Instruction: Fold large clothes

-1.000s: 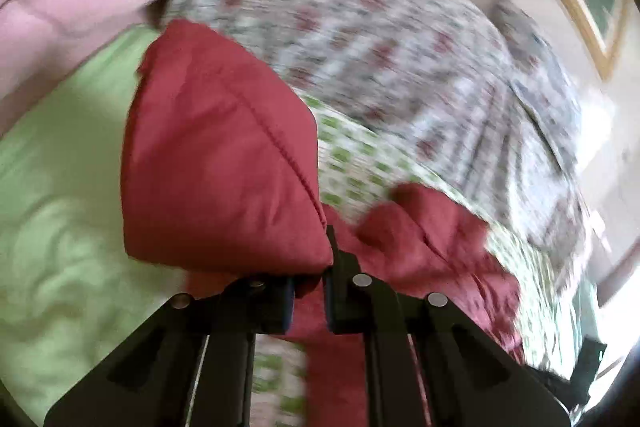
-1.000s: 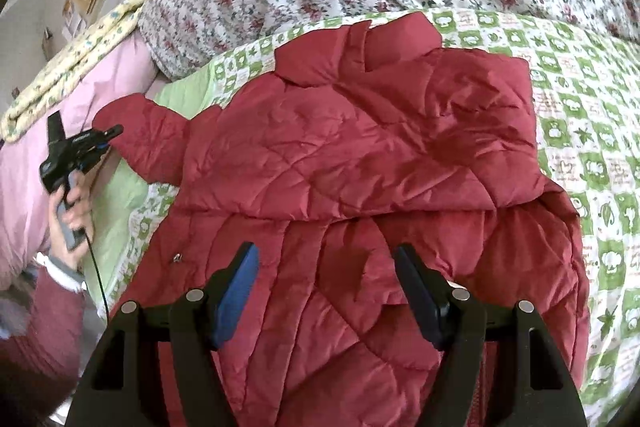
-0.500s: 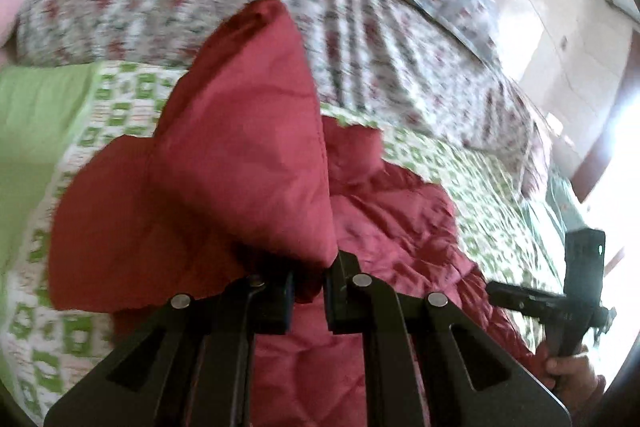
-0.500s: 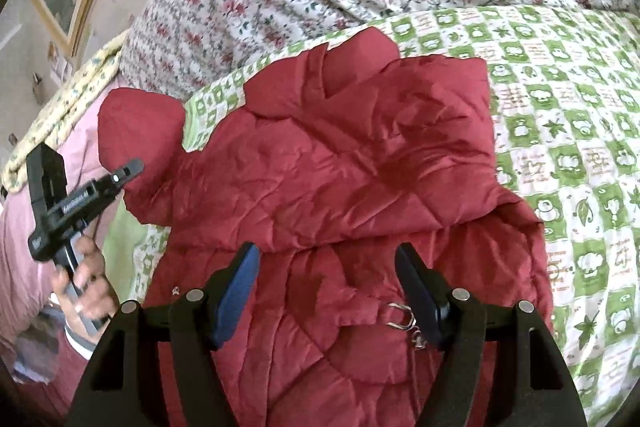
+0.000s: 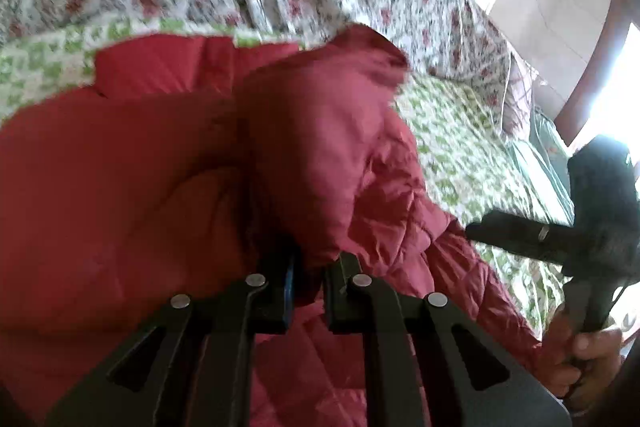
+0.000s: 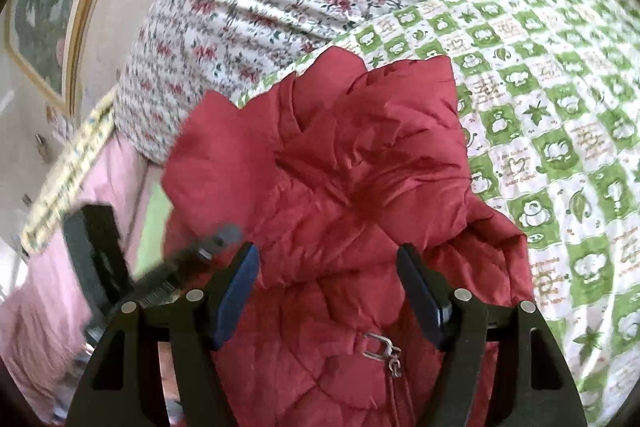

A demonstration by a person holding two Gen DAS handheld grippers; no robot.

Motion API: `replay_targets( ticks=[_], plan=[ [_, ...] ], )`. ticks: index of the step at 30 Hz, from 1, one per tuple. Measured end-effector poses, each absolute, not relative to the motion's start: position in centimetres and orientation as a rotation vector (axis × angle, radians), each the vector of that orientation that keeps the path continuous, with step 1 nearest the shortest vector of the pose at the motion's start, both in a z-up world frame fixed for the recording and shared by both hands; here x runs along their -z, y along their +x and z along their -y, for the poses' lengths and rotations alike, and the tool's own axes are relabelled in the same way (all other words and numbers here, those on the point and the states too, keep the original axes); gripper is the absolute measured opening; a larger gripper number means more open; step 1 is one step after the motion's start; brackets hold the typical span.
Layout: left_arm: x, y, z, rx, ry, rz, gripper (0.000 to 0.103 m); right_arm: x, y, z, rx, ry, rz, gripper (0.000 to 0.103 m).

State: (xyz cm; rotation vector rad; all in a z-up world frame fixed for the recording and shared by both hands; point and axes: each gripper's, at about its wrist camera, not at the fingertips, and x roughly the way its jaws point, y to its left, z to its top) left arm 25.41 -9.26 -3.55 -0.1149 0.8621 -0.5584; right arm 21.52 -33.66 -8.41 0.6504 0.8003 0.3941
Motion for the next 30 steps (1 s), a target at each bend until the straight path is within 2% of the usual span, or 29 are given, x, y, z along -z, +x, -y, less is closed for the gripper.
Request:
replay_targets(
  ticks=[5, 10, 15, 17, 18, 19, 23, 30],
  plan=[
    [5.7, 25.3, 10.8, 0.540, -0.083, -0.911, 0.009, 9.1, 23.7, 34.1, -0.419, 0.743, -0.805, 0.074],
    [5.5, 25.1, 11.0, 0.531, -0.070, -0.912, 0.010, 10.0, 26.6, 33.2, -0.472, 0.824, -0.830, 0.075],
    [5.4, 24.1, 11.7, 0.526, -0.014, -0.899, 0.020, 11.0, 28.8, 31.8, -0.507, 0.886, -0.865, 0.075],
    [5.2, 23.9, 11.5, 0.545, -0.029, -0.909, 0.035, 11.2, 29.3, 31.3, -0.478, 0.834, -0.891, 0.057],
    [4.9, 23.6, 11.2, 0.558, -0.043, -0.916, 0.037, 11.3, 29.4, 31.2, -0.455, 0.805, -0.902, 0.027],
    [4.7, 23.4, 10.9, 0.566, -0.048, -0.919, 0.038, 11.5, 29.5, 31.2, -0.440, 0.794, -0.909, 0.019],
    [2.9, 21.9, 8.5, 0.592, -0.080, -0.902, 0.038, 11.5, 29.1, 32.3, -0.416, 0.757, -0.883, 0.013],
    [-0.3, 24.7, 0.5, 0.405, -0.157, -0.846, 0.038, 9.3, 28.1, 33.0, -0.378, 0.587, -0.833, 0.012]
  ],
)
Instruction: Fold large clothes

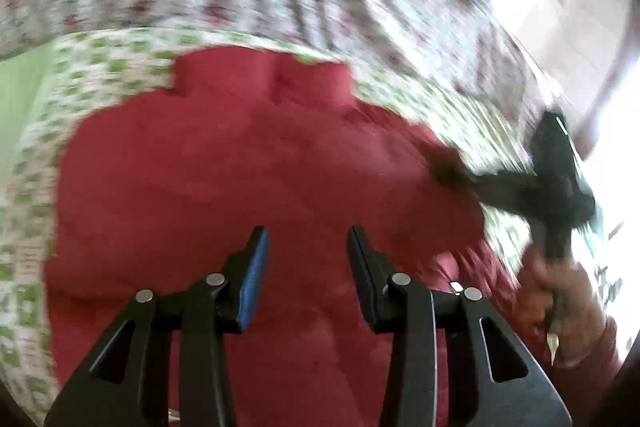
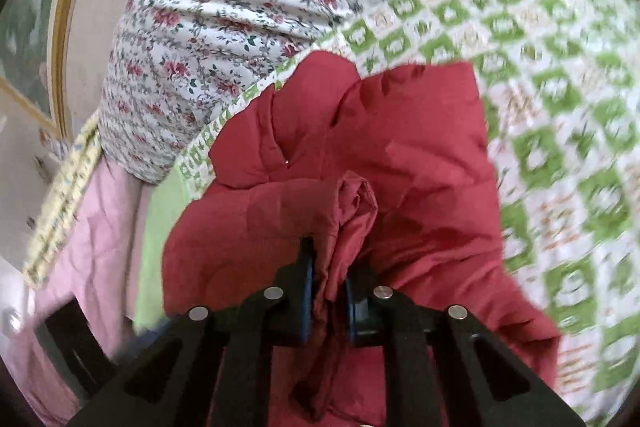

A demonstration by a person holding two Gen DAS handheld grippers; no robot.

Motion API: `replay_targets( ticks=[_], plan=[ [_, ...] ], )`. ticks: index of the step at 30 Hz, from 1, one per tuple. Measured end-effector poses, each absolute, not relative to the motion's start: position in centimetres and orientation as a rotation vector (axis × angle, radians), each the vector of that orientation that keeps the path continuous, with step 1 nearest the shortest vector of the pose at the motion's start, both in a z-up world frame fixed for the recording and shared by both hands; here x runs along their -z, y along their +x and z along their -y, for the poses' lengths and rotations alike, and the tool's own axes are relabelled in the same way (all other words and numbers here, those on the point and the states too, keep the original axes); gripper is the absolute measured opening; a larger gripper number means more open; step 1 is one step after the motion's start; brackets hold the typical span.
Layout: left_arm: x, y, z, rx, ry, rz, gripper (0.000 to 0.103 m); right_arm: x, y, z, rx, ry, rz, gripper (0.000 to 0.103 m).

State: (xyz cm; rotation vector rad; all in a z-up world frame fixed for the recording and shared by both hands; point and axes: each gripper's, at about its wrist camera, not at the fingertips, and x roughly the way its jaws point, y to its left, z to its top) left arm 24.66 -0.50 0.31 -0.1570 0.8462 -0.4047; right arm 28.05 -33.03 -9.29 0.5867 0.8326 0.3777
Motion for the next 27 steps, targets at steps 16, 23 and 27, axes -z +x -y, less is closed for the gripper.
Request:
replay_targets(
  ticks=[16, 23, 27],
  plan=[
    [5.2, 29.3, -3.5, 0.243, -0.132, -0.982, 0.038, 4.8, 23.1, 30.6, -0.204, 0.265, -0.626, 0.045],
    [3.7, 27.7, -4.6, 0.208, -0.130, -0.927, 0.038, 11.0, 26.3, 25.1, -0.263, 0.071, -0.862, 0.046],
    [4.8, 28.1, -6.2, 0.175, -0.128, -0.968, 0.038, 12.7, 27.3, 25.8, -0.258, 0.114, -0.859, 0.045]
  ],
)
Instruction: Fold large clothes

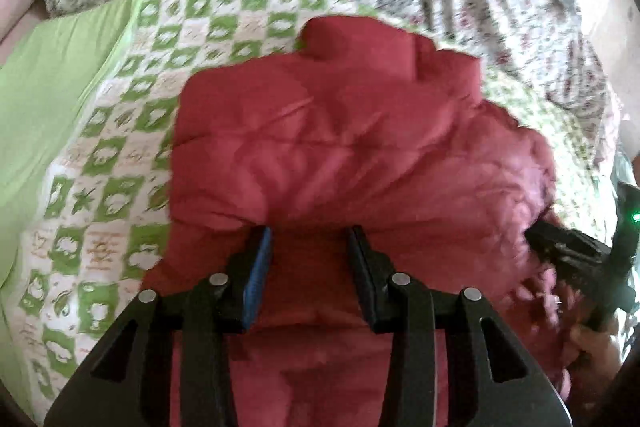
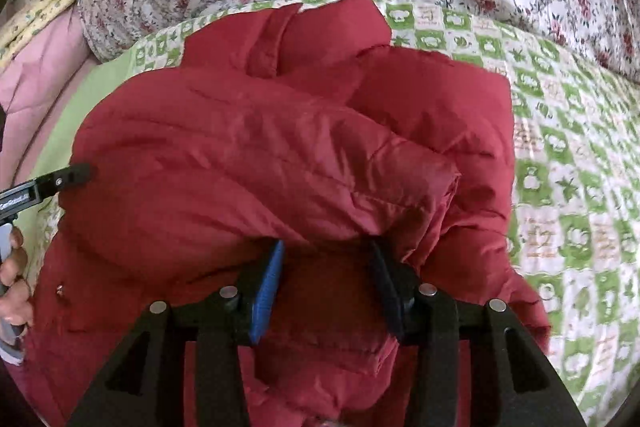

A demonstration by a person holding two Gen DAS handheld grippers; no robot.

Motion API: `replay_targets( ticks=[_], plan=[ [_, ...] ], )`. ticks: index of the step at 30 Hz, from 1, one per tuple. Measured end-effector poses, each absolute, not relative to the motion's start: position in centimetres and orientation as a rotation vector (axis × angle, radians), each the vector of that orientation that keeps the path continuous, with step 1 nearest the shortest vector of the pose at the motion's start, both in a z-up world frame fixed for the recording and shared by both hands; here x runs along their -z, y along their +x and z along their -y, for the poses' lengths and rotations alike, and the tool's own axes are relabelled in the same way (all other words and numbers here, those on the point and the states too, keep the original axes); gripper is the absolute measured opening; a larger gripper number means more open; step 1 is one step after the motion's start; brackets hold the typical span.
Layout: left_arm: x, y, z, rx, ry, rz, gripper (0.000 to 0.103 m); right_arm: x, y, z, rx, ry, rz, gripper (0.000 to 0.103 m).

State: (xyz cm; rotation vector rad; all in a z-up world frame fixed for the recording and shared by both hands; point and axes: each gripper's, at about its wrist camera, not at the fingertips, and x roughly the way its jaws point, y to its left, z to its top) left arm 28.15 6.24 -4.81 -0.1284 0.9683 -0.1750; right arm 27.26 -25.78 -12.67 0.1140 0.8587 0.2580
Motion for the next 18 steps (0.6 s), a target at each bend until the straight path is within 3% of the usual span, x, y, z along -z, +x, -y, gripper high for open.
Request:
replay_targets(
  ticks=[9, 13, 18],
  plan=[
    [6.0, 28.8, -6.1, 0.140, -0.095, -0.997, 0.038, 9.0, 24.6, 25.7, -0.238, 0.128, -0.761, 0.047],
    [6.2, 28.8, -6.4, 0.153, -0.099, -0.999, 0.038, 12.4, 26.9, 25.7, -0.224, 0.102, -0.885, 0.046],
    [6.3, 28.8, -6.2, 0.147, -0.070, -1.000, 0.039, 13.2, 27.5, 25.4, -0.215, 0.086, -0.876, 0.045]
  ],
)
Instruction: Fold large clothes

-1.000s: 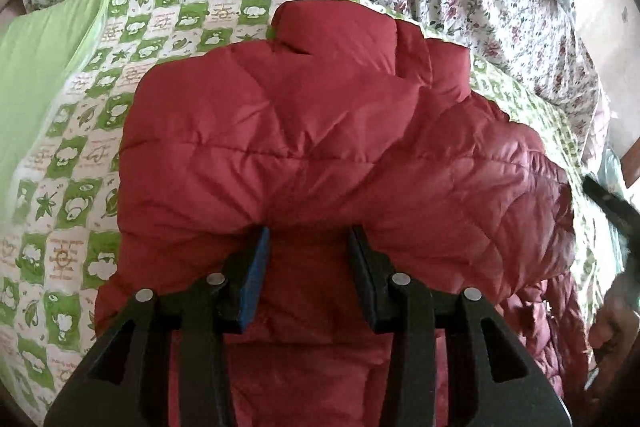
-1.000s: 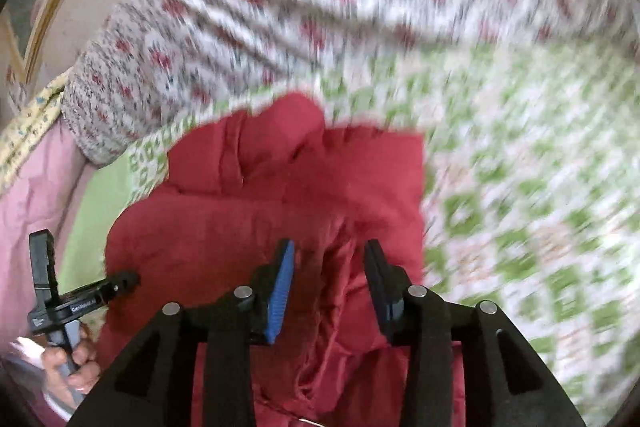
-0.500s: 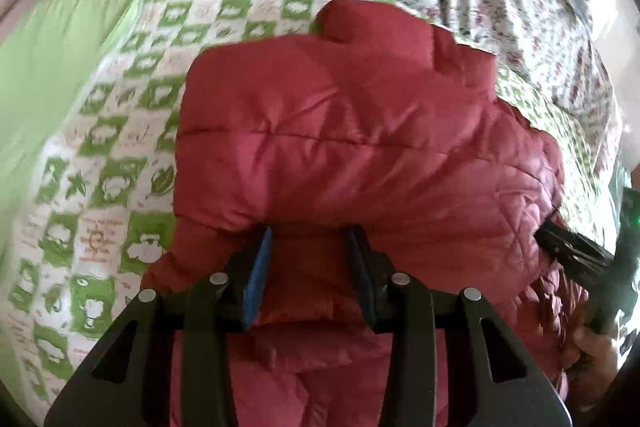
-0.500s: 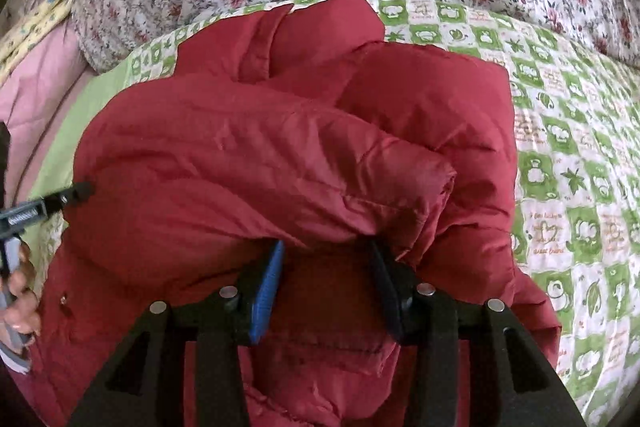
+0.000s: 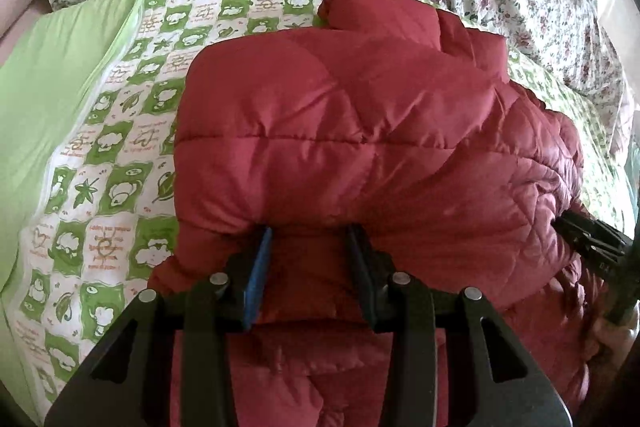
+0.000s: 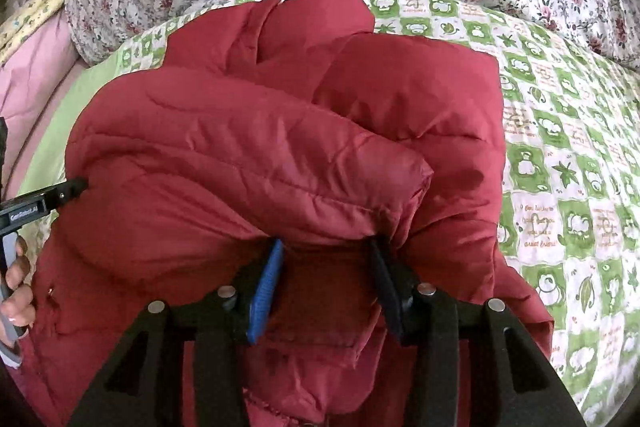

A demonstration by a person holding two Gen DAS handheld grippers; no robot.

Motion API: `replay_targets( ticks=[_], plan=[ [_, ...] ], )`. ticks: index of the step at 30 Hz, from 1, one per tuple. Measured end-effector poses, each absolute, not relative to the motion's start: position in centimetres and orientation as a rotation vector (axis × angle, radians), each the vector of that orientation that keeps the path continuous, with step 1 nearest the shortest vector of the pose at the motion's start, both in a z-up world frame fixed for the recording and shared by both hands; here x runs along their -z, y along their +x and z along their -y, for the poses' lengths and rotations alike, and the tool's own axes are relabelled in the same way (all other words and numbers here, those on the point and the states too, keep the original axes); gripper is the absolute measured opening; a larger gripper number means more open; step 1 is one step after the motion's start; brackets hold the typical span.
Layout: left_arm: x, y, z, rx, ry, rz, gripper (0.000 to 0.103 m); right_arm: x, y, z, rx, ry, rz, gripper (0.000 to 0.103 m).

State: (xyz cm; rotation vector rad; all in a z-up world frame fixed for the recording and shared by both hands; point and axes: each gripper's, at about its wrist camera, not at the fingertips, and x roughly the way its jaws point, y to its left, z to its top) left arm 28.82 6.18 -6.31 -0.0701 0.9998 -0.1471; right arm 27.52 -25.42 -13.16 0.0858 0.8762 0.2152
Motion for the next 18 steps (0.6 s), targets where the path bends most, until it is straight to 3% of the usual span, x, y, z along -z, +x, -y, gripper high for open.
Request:
replay_targets(
  ticks=[18],
  plan=[
    [4.0, 25.0, -7.3, 0.139, -0.127, -1.023, 0.043, 10.3, 22.4, 28.2, -0.257, 0.253, -0.866, 0.051]
  ],
)
